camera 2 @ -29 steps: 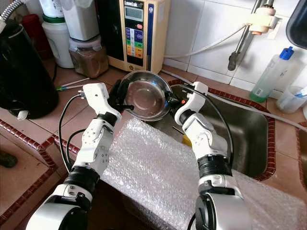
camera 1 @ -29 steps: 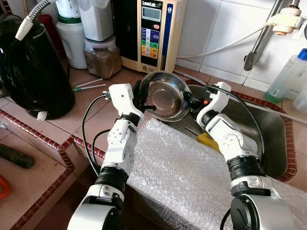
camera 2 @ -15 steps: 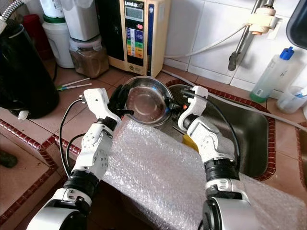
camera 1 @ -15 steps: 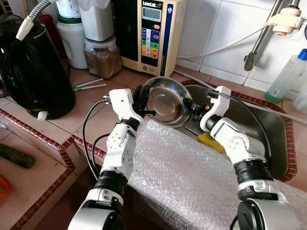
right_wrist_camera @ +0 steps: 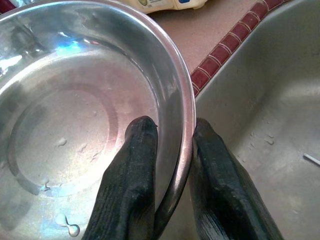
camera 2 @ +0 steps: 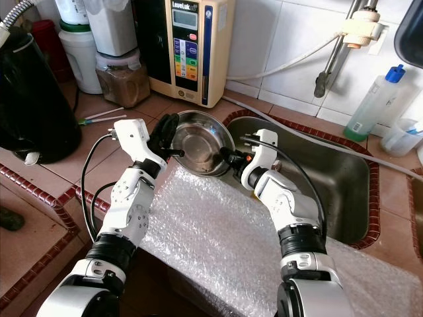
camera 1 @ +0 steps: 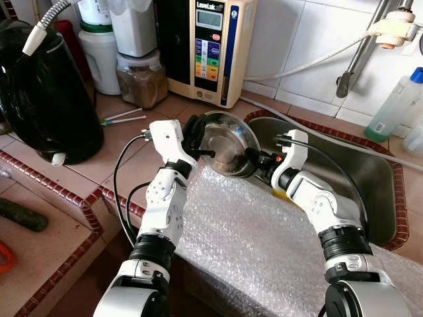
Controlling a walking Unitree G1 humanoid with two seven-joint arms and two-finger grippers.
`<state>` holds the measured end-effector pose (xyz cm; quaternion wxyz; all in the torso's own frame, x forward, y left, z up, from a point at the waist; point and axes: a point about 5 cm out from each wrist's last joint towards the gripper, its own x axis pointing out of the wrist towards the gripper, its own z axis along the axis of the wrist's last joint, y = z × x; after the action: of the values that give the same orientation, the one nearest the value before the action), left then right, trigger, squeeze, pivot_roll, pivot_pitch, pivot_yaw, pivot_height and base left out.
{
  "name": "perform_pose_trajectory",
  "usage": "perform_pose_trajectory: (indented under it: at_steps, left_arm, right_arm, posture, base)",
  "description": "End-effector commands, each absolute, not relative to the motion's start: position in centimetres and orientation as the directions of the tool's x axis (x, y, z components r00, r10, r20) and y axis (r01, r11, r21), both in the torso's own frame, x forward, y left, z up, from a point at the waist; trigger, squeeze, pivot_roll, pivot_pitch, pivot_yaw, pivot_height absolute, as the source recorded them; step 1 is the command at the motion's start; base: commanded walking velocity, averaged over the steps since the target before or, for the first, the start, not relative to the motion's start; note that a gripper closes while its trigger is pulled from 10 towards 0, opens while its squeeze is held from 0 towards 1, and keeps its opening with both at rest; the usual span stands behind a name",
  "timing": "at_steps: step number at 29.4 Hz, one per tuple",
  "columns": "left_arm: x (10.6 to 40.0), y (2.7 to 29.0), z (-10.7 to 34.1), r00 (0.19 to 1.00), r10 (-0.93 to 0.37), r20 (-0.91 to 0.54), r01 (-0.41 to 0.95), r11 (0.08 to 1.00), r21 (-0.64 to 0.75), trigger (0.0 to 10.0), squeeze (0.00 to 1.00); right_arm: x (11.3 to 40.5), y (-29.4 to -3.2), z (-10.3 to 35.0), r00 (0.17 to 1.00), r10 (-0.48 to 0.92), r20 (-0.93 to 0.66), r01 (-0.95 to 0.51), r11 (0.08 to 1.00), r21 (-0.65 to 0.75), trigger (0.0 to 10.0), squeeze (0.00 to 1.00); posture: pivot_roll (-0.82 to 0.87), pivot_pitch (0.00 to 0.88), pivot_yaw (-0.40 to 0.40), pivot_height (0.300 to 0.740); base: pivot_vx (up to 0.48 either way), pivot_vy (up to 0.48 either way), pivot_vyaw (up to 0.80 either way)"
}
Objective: Kitchen organization
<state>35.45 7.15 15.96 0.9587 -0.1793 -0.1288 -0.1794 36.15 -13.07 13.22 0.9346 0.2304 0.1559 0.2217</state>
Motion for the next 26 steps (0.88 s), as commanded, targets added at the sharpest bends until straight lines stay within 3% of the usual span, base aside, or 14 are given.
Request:
perform_pose_trajectory:
  at_steps: [1,14,15,16,26]
  left_arm:
    - [35.53,5.96,18.36,0.869,-0.297,0.397,0.432,0.846,-0.313,0.0,0.00]
    - [35.52,5.88,18.32,0.874,-0.290,0.389,0.422,0.852,-0.311,0.0,0.00]
    - [35.52,5.82,18.25,0.875,-0.295,0.385,0.425,0.849,-0.315,4.7,0.01]
    - [35.51,5.78,18.19,0.876,-0.295,0.381,0.426,0.844,-0.327,10.0,1.00]
    - [35.26,5.16,18.05,0.863,-0.333,0.381,0.463,0.823,-0.330,10.0,1.00]
  right_arm:
    - [35.49,-11.48,12.05,0.794,0.559,-0.241,-0.392,0.772,0.500,0.0,0.00]
    - [35.59,-11.53,11.95,0.806,0.545,-0.233,-0.358,0.761,0.541,0.0,0.00]
    - [35.59,-11.50,11.95,0.806,0.545,-0.232,-0.359,0.761,0.540,0.0,0.00]
    - [35.60,-11.48,11.95,0.806,0.545,-0.232,-0.358,0.761,0.541,0.0,0.00]
    - [35.64,-11.23,12.00,0.807,0.545,-0.228,-0.358,0.758,0.545,0.0,0.00]
  posture:
    - [0.05,0.000,-0.031,0.740]
    - [0.05,0.000,-0.031,0.740]
    - [0.05,0.000,-0.031,0.740]
    - [0.05,0.000,-0.031,0.740]
    - [0.05,0.000,-0.029,0.740]
  base:
    - [0.000,0.000,0.00]
    - [0.000,0.000,0.00]
    - [0.000,0.000,0.00]
    - [0.000,0.000,0.00]
    - [0.000,0.000,0.00]
